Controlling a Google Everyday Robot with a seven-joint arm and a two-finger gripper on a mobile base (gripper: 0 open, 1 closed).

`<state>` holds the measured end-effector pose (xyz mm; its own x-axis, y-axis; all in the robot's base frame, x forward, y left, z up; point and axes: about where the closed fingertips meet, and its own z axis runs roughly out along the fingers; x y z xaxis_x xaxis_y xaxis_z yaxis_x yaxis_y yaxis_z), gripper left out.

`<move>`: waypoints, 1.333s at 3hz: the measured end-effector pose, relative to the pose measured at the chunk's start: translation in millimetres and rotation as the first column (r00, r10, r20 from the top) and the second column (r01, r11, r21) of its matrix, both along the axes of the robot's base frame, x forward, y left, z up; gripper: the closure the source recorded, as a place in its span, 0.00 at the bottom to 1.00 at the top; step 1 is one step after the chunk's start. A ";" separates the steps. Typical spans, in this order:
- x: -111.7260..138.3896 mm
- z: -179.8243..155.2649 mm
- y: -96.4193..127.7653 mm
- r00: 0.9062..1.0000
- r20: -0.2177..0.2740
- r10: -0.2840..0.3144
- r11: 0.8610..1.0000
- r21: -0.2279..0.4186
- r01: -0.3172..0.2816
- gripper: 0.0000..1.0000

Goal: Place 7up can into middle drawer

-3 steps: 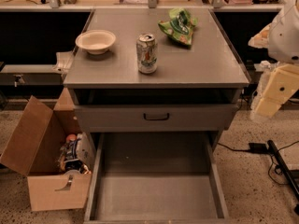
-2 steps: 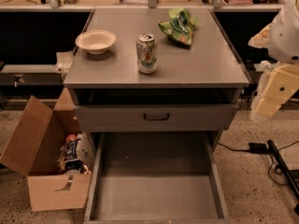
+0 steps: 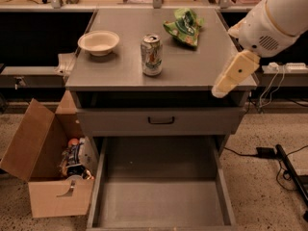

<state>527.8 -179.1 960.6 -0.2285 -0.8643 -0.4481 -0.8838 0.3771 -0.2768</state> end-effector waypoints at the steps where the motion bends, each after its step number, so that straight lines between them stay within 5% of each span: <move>1: 61.1 2.1 33.0 0.996 0.070 -0.047 0.974 0.223 0.030 0.00; 2: 63.0 2.4 34.0 0.996 0.073 -0.048 0.973 0.227 0.031 0.00; 3: 87.4 2.5 43.9 0.995 0.077 -0.061 0.955 0.295 0.036 0.00; 4: 126.4 -0.9 64.4 0.996 0.065 -0.061 0.911 0.411 0.029 0.00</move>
Offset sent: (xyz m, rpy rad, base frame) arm 0.0489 0.0239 0.0002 0.1713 -0.0577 -0.0333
